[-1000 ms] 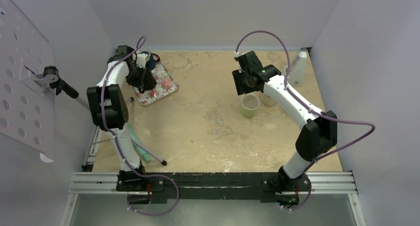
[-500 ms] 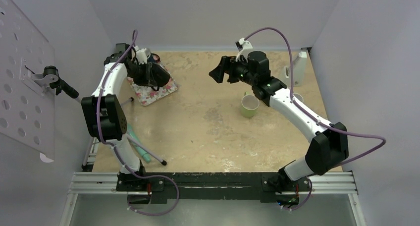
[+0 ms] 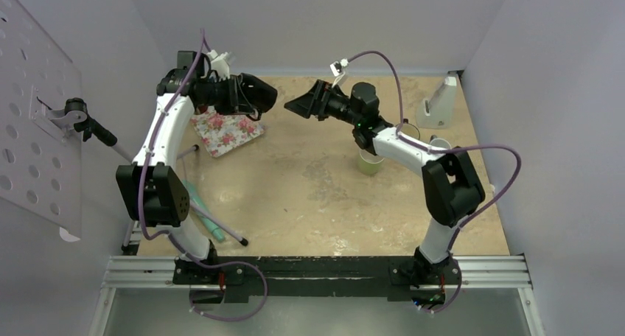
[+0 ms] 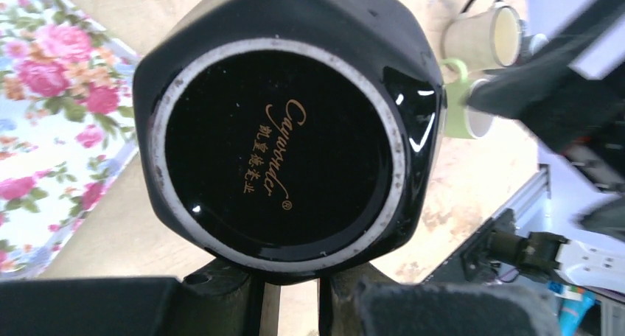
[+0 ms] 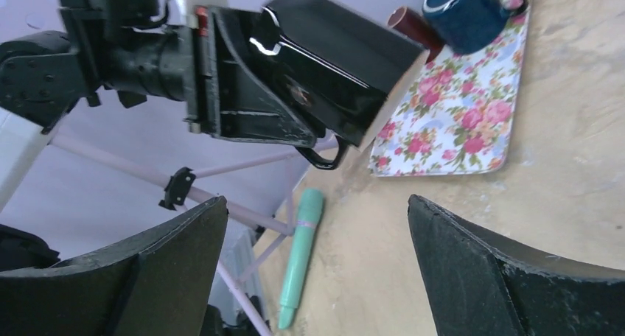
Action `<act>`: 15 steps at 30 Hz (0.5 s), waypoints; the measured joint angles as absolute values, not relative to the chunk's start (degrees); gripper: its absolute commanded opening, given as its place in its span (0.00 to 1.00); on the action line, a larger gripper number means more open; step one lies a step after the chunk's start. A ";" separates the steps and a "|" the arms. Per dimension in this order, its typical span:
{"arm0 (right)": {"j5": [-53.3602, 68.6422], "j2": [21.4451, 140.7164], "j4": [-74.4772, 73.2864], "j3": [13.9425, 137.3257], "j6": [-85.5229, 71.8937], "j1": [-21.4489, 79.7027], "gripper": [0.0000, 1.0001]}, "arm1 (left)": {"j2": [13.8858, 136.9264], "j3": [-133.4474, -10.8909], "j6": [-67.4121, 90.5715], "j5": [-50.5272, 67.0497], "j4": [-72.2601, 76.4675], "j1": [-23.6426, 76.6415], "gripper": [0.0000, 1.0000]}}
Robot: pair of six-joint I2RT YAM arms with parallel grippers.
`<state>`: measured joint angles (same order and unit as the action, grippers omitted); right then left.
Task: Turn the mug right side up
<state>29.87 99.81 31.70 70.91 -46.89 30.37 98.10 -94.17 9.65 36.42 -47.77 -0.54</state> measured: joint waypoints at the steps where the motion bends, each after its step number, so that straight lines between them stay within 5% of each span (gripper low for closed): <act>1: 30.39 101.21 33.26 70.91 -48.47 30.39 0.95 | 97.62 -94.21 10.52 37.30 -47.53 0.03 0.00; 10: 35.55 112.09 46.30 74.00 -60.47 30.94 0.86 | 95.68 -93.69 15.99 42.85 -46.09 4.25 0.00; 15: 36.97 114.45 53.54 76.75 -64.99 31.44 0.71 | 95.31 -91.48 17.52 45.08 -44.29 6.13 0.00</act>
<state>36.97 114.45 53.54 76.75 -64.99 31.44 95.31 -91.48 17.52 45.08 -44.29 6.13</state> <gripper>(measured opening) 0.793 0.218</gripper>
